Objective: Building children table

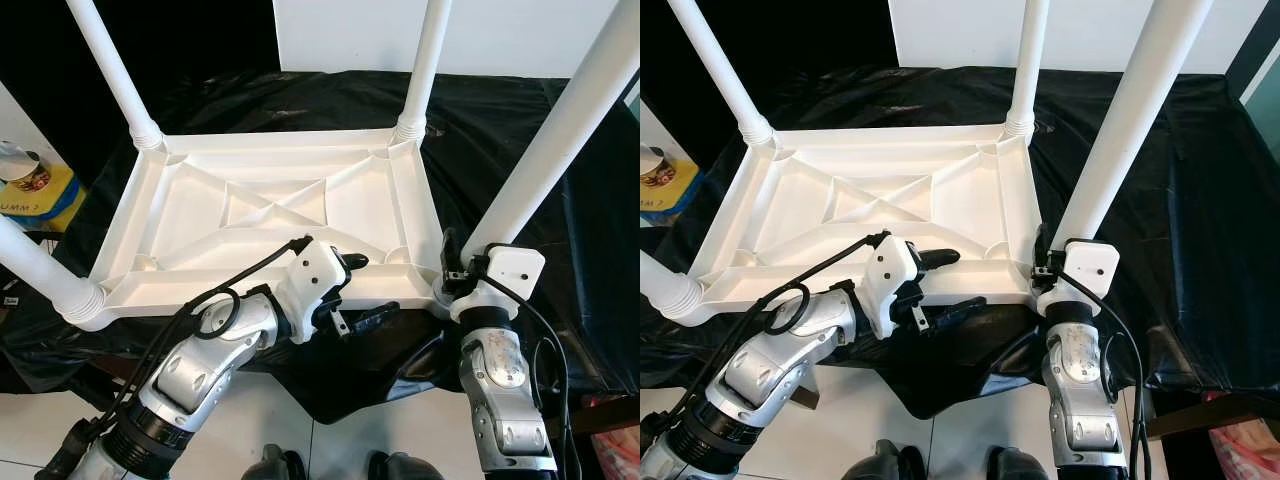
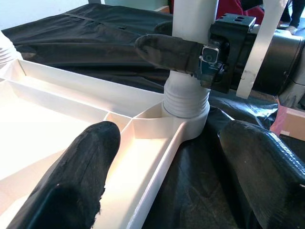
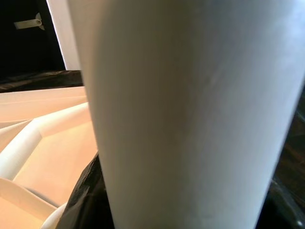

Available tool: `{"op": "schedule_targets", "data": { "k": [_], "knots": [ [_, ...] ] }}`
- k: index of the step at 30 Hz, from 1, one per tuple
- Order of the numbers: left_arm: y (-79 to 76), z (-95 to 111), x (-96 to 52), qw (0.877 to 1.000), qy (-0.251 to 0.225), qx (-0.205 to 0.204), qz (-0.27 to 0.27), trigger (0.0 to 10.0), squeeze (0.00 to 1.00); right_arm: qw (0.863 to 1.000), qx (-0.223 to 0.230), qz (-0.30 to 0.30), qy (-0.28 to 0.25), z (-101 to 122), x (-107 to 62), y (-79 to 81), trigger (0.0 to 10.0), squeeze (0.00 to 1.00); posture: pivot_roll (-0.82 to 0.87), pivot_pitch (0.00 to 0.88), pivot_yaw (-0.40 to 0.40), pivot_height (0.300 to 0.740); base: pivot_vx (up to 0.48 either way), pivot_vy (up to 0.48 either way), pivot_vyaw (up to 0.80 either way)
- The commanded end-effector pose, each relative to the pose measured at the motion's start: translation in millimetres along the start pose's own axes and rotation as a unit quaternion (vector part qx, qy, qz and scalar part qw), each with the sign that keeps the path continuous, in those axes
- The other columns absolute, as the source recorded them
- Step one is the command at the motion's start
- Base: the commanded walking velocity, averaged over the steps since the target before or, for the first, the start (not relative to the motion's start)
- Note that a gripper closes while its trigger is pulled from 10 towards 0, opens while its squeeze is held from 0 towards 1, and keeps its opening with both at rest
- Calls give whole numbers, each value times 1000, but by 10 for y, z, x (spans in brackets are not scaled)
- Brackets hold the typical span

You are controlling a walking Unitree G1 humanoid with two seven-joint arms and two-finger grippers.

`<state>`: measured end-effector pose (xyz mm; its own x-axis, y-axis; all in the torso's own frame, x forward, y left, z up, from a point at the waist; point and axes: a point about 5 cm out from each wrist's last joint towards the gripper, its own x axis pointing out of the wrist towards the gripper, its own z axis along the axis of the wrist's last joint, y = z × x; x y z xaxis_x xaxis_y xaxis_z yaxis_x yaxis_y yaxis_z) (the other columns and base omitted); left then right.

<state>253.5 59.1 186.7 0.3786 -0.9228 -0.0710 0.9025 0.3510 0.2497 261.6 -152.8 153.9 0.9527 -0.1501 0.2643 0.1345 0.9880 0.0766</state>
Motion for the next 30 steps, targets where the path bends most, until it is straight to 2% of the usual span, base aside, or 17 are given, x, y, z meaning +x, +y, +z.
{"op": "schedule_targets", "data": {
  "k": [1, 3, 4, 6, 7, 10, 17, 18, 19, 20, 22, 25, 27, 30],
  "knots": [
    [-18, 30, -2, 1000, 3, 9, -21, 10000, 0, 996, 13, -14, 81, -305, -110, -79, 10000, 0, -75, 161, 33, 740, 0, 0, 0],
    [-17, 31, -3, 1000, 2, 9, -20, 10000, 0, 997, 18, -6, 72, -280, -104, -68, 10000, 0, -75, 161, 33, 740, 0, 0, 0],
    [-18, 32, -3, 1000, 2, 8, -19, 10000, 0, 998, 27, 17, 53, -221, -88, -58, 10000, 1000, -75, 160, 30, 740, 0, 0, 0],
    [-18, 32, -3, 1000, 2, 8, -19, 10000, 0, 998, 27, 17, 53, -221, -88, -58, 10000, 1000, -75, 160, 30, 740, 0, 0, 0],
    [-19, 33, -2, 1000, 2, 7, -18, 10000, 0, 998, 35, 43, 30, -143, -65, -62, 10000, 1000, -77, 159, 28, 740, 0, 0, 0],
    [-15, 35, 3, 1000, 1, 7, -17, 10000, 0, 997, 27, 77, 16, -78, -27, -142, 10000, 1000, -81, 156, 26, 740, 0, 0, 0],
    [-7, 40, 5, 1000, 0, 9, -16, 10000, 0, 989, 16, 146, 23, -34, 9, -254, 10000, 1000, -83, 154, 28, 740, 0, 0, 0],
    [-1, 43, 6, 1000, 0, 9, -16, 10000, 0, 983, 5, 184, 25, -23, 12, -288, 10000, 0, -87, 154, 31, 740, 0, 0, 0],
    [1, 43, 8, 1000, 0, 9, -17, 10000, 0, 976, -8, 216, 26, -16, 17, -292, 10000, 0, -89, 153, 32, 740, 0, 0, 0],
    [1, 43, 8, 1000, 0, 9, -17, 10000, 0, 976, -8, 216, 26, -16, 17, -292, 10000, 0, -89, 153, 32, 740, 0, 0, 0],
    [1, 44, 15, 1000, -1, 9, -20, 10000, 0, 960, -32, 276, 29, -10, 27, -284, 10000, 0, -91, 152, 35, 740, 0, 0, 0],
    [0, 45, 19, 1000, -1, 9, -20, 10000, 0, 955, -35, 293, 32, -11, 33, -279, 10000, 0, -92, 152, 34, 740, 0, 0, 0],
    [-2, 46, 28, 1000, -1, 9, -21, 10000, 0, 943, -41, 328, 39, -14, 53, -263, 10000, 0, -91, 150, 33, 740, 0, 0, 0],
    [-5, 46, 32, 1000, -1, 9, -22, 10000, 0, 936, -48, 346, 42, -14, 72, -254, 10000, 0, -91, 148, 31, 740, 0, 0, 0]
  ]
}}
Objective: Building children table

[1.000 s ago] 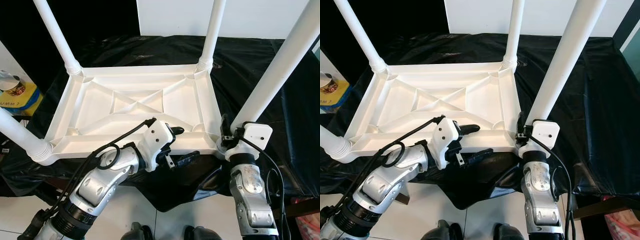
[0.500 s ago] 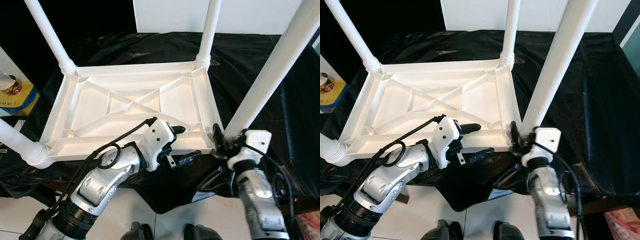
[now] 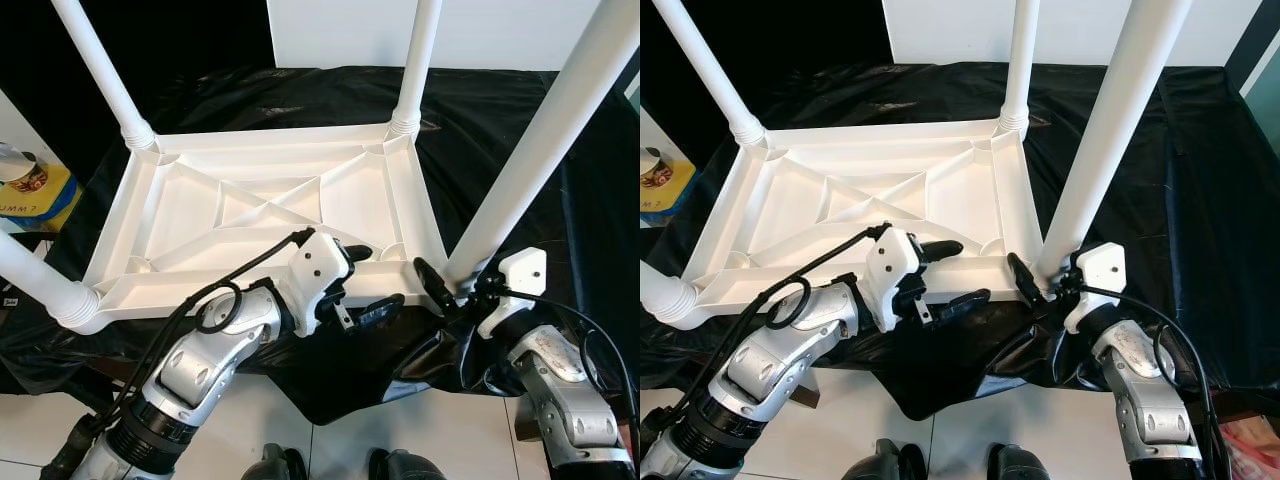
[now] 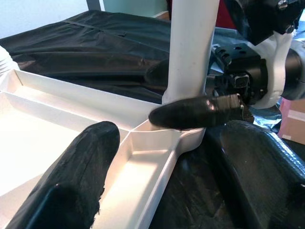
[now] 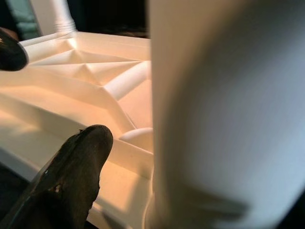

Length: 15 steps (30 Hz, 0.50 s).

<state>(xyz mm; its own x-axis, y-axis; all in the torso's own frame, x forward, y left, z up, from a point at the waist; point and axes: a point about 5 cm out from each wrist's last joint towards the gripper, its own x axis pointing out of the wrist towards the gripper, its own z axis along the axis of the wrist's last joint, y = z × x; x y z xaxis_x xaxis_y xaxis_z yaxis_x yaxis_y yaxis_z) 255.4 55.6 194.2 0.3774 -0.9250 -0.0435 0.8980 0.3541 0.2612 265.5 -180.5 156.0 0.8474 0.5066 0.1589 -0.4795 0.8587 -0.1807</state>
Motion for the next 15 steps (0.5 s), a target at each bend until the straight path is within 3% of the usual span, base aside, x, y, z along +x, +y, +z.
{"op": "schedule_targets", "data": {
  "k": [1, 3, 4, 6, 7, 15],
  "knots": [
    [-34, -28, 1, 1000, 12, 3, -25, 10000, 0, 1000, 1, 27, 13, -41, 22, 6, 10000, 0, -88, 146, 28, 740, 0, 0, 0],
    [-38, -27, 2, 1000, 11, 3, -25, 10000, 0, 999, -5, 38, 19, -51, 36, -12, 10000, 0, -87, 144, 26, 740, 0, 0, 0],
    [-41, -27, 2, 1000, 11, 3, -24, 10000, 0, 999, -6, 41, 27, -71, 41, -35, 3608, 0, -85, 143, 23, 740, 0, 0, 0],
    [-41, -28, 0, 1000, 11, 2, -22, 10000, 0, 999, -7, 41, 33, -87, 42, -56, 3608, 0, -83, 142, 21, 740, 0, 0, 0],
    [-41, -28, -1, 1000, 11, 2, -21, 10000, 0, 998, -10, 41, 39, -107, 36, -83, 0, 0, -83, 142, 21, 740, 0, 0, 0],
    [-50, -31, -7, 1000, 12, 1, -21, 10000, 0, 997, -23, 17, 69, -215, -8, -208, 0, 0, -80, 137, 24, 740, 0, 0, 0]
  ]
}}
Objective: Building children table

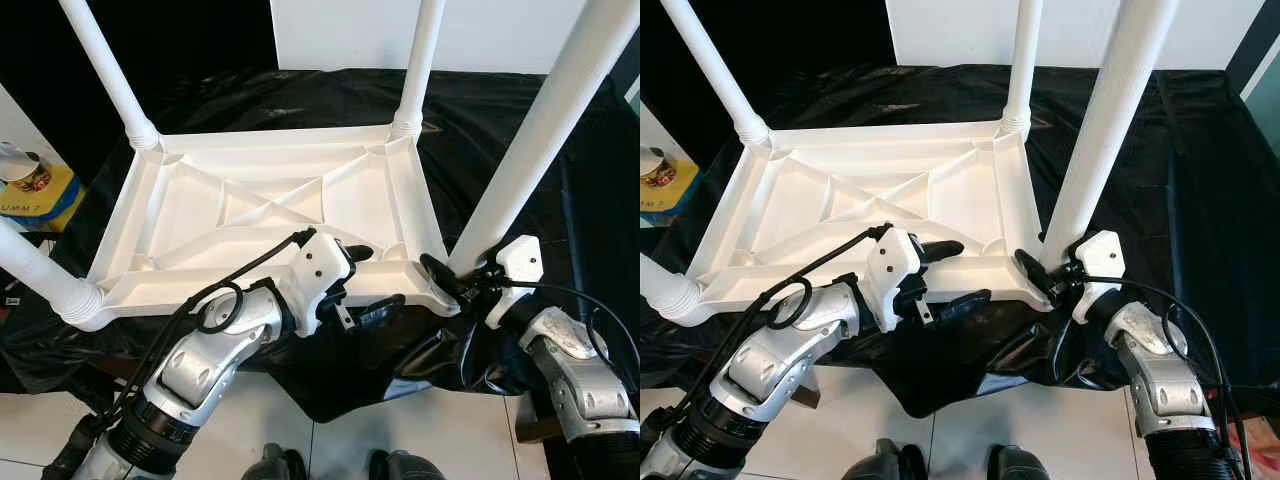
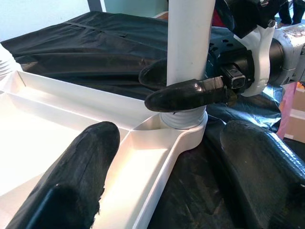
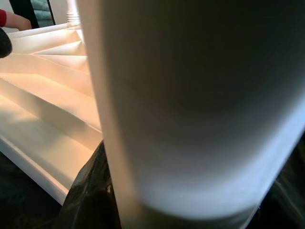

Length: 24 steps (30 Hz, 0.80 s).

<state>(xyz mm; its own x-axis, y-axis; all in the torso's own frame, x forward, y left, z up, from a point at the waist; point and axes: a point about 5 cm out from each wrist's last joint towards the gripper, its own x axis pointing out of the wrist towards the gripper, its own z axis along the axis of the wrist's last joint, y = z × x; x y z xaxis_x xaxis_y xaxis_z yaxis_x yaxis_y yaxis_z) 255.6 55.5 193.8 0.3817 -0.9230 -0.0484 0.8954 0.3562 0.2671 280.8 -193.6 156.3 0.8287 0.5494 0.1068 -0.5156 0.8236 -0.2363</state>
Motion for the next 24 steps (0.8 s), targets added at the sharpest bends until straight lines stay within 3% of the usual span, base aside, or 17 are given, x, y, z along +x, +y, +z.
{"op": "schedule_targets", "data": {
  "k": [1, 5, 6, 17, 20, 21, 23, 24],
  "knots": [
    [-51, -27, -10, 1000, 9, -2, -22, 10000, 0, 999, 4, -10, 49, -177, -66, -9, 0, 0, -80, 137, 24, 740, 0, 0, 0],
    [-52, -29, -8, 1000, 9, -2, -23, 10000, 0, 998, 9, -21, 52, -190, -71, -25, 0, 0, -82, 137, 24, 740, 0, 0, 0],
    [-52, -34, -7, 1000, 10, -2, -23, 10000, 0, 998, 15, -32, 52, -196, -74, -36, 10000, 0, -83, 137, 25, 740, 0, 0, 0],
    [-77, -60, 11, 1000, 10, -6, -23, 10000, 0, 980, 74, -170, 68, -277, -42, 86, 10000, 0, -90, 134, 19, 740, 0, 0, 0],
    [-82, -61, 12, 1000, 10, -8, -23, 10000, 0, 972, 86, -204, 74, -306, -42, 112, 10000, 0, -92, 133, 19, 740, 0, 0, 0],
    [-85, -62, 14, 1000, 9, -9, -24, 10000, 0, 964, 95, -234, 82, -335, -46, 144, 10000, 0, -92, 133, 16, 740, 0, 0, 0],
    [-85, -62, 14, 1000, 9, -9, -24, 10000, 0, 964, 95, -234, 82, -335, -46, 144, 10000, 0, -92, 133, 16, 740, 0, 0, 0],
    [-88, -63, 16, 1000, 9, -9, -24, 10000, 0, 955, 104, -262, 89, -365, -48, 178, 10000, 0, -92, 132, 15, 740, 0, 0, 0]
  ]
}}
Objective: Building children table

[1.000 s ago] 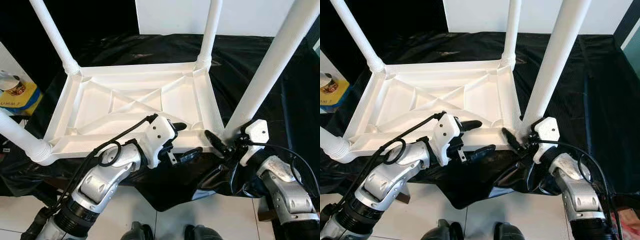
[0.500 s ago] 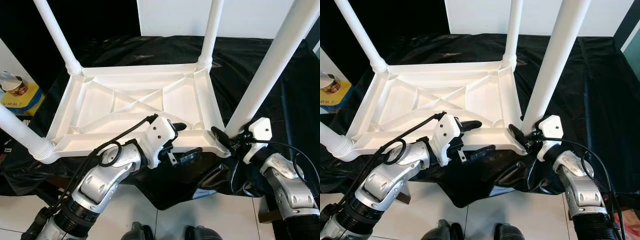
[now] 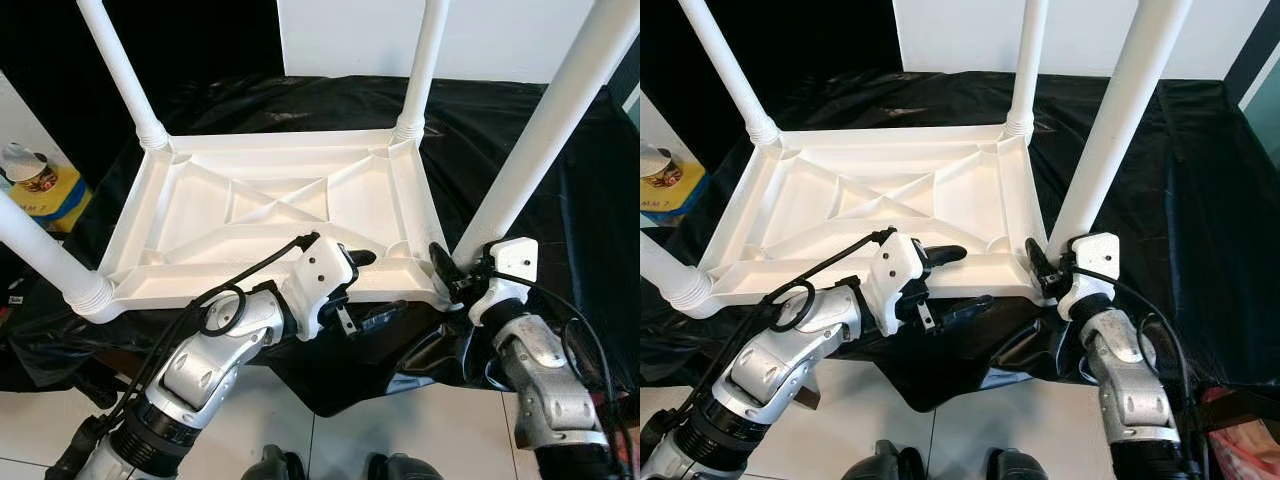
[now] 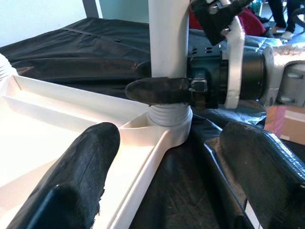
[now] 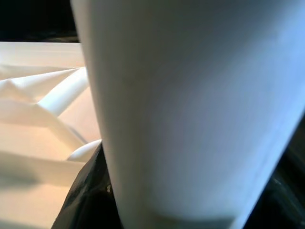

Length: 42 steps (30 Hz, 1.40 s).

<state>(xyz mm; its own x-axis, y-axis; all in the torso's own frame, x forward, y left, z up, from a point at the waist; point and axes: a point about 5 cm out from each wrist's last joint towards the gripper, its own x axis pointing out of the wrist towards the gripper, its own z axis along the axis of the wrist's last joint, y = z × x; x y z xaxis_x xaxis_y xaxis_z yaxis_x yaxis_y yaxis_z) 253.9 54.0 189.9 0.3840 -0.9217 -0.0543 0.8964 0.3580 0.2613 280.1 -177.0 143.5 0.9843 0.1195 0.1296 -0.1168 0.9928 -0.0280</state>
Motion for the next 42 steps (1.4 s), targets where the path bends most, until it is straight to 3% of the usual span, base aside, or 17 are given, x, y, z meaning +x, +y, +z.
{"op": "schedule_targets", "data": {
  "k": [1, 7, 14, 28, 29, 41, 42],
  "knots": [
    [-57, -32, 8, 1000, 6, -6, -24, 10000, 0, 997, 13, -41, 71, -264, -92, -83, 10000, 0, -92, 132, 15, 740, 0, 0, 0],
    [-54, -31, 19, 1000, 4, -6, -23, 10000, 0, 978, 42, -185, 90, -362, -153, 35, 10000, 0, -88, 123, 8, 740, 0, 0, 0],
    [-58, -31, 13, 1000, 4, -5, -22, 10000, 0, 977, 53, -185, 89, -332, -143, 185, 10000, 0, -88, 118, 9, 740, 0, 0, 0],
    [-46, -29, 15, 1000, 5, -3, -21, 10000, 0, 981, 49, -177, 58, -222, -104, 224, 10000, 0, -87, 117, 7, 740, 0, 0, 0],
    [-47, -28, 18, 1000, 4, -4, -20, 10000, 0, 983, 50, -169, 45, -183, -95, 213, 10000, 1000, -86, 118, 5, 740, 0, 0, 0],
    [-55, -32, 15, 1000, 0, -10, -13, 10000, 0, 996, 34, -86, -14, -16, -151, 20, 10000, 1000, -88, 133, 9, 740, 0, 0, 0],
    [-50, -42, 14, 1000, 1, -10, -8, 10000, 0, 997, 31, -67, -17, -8, -161, -5, 10000, 0, -89, 134, 9, 740, 0, 0, 0]
  ]
}}
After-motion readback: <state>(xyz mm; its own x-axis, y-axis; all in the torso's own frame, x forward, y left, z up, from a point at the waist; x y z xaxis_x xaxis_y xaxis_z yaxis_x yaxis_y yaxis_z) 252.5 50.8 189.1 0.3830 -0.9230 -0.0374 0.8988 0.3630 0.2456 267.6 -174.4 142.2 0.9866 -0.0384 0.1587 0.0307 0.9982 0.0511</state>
